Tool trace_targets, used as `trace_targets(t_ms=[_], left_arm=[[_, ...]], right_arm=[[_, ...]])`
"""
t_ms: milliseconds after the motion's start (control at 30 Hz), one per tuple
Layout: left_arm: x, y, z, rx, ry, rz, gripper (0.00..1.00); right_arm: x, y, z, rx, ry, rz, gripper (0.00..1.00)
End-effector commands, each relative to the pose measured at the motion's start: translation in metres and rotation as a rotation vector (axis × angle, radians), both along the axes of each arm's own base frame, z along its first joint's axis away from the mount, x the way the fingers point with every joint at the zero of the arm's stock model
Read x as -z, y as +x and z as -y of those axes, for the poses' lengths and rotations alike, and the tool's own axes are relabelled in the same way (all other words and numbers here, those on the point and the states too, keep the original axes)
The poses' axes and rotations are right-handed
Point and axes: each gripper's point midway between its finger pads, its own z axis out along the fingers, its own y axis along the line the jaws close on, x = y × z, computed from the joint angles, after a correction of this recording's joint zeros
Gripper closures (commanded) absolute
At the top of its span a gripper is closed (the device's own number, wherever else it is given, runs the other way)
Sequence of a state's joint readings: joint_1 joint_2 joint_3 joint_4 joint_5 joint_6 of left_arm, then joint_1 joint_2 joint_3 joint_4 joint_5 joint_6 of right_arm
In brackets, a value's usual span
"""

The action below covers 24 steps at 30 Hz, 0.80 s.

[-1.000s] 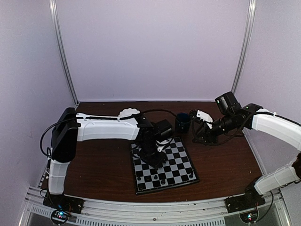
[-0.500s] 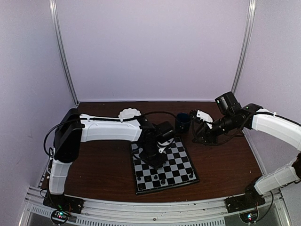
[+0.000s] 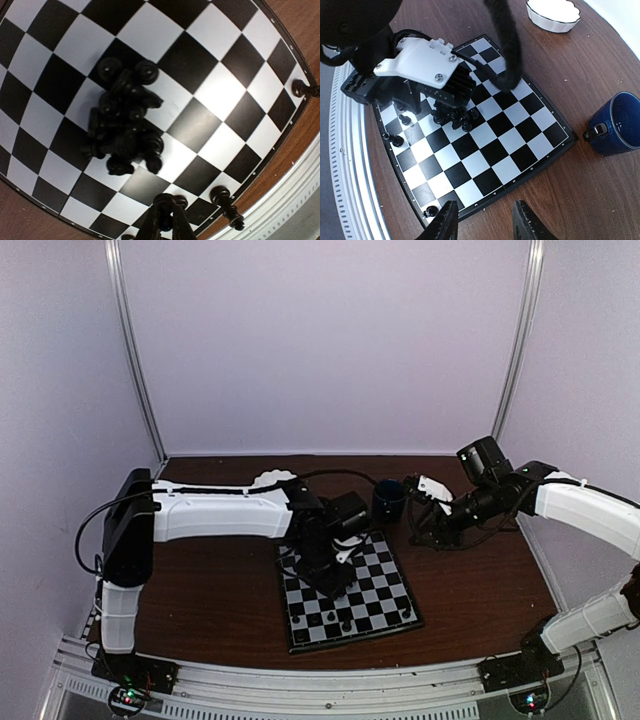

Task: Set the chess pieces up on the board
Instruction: Pick up the pawn from the chessboard, then place the pawn at e7.

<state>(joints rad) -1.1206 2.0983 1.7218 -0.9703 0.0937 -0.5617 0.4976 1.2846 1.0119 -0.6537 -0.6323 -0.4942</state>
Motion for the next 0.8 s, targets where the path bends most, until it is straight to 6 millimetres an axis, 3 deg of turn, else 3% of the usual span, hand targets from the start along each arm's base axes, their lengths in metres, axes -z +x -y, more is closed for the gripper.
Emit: trace_targets(t_ms=[0,767], left_arm=[[-0.010,-0.019,0.017,0.076,-0.045,-0.018,0.90],[0.016,-0.026,0.029,0.117,-0.024,-0.076,0.90]], right_arm=[[-0.003,0.001,0.001,-0.003,0.010,0.015,0.61],[-0.003,0.001,0.001,-0.006,0.009,0.018,0.61]])
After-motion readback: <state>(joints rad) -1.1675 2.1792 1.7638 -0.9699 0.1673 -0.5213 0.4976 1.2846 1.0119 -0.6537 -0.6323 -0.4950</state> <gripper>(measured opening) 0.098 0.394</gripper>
